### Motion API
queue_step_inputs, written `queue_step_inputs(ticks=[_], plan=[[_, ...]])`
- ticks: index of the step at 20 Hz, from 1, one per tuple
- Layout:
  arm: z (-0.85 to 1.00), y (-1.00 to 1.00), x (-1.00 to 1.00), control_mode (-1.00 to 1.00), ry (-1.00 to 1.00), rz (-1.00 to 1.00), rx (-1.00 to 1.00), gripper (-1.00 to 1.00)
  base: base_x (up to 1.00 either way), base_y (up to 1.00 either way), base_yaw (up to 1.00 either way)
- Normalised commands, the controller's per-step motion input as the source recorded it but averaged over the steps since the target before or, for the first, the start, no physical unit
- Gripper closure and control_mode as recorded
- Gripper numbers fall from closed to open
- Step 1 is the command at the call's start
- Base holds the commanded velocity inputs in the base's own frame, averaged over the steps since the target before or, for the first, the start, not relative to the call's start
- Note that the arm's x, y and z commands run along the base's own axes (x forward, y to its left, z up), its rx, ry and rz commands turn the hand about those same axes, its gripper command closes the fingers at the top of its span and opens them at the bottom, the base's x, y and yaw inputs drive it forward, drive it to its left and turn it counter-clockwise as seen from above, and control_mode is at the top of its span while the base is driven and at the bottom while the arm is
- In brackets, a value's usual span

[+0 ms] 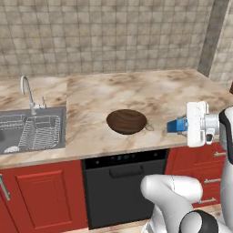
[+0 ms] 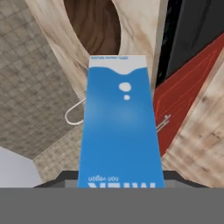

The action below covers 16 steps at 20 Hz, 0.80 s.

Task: Gather the eggs and milk located in the vicinity of the sink area and place them right next to the bowl.

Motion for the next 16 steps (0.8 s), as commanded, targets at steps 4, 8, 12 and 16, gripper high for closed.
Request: queue_step_inputs(ticks=[4, 8, 12, 16], plan=[[0.00, 0.00, 0.00, 1.00, 0.00, 0.00, 0.00, 1.00, 0.57, -0.22, 0.00], [0.00, 0.00, 0.00, 1.00, 0.00, 0.00, 0.00, 1.00, 0.59, 0.00, 0.04], [0.00, 0.00, 0.00, 1.00, 0.00, 0.00, 0.00, 1.00, 0.62, 0.00, 0.08], [0.00, 0.00, 0.00, 1.00, 0.00, 0.00, 0.00, 1.00, 0.65, 0.00, 0.11]])
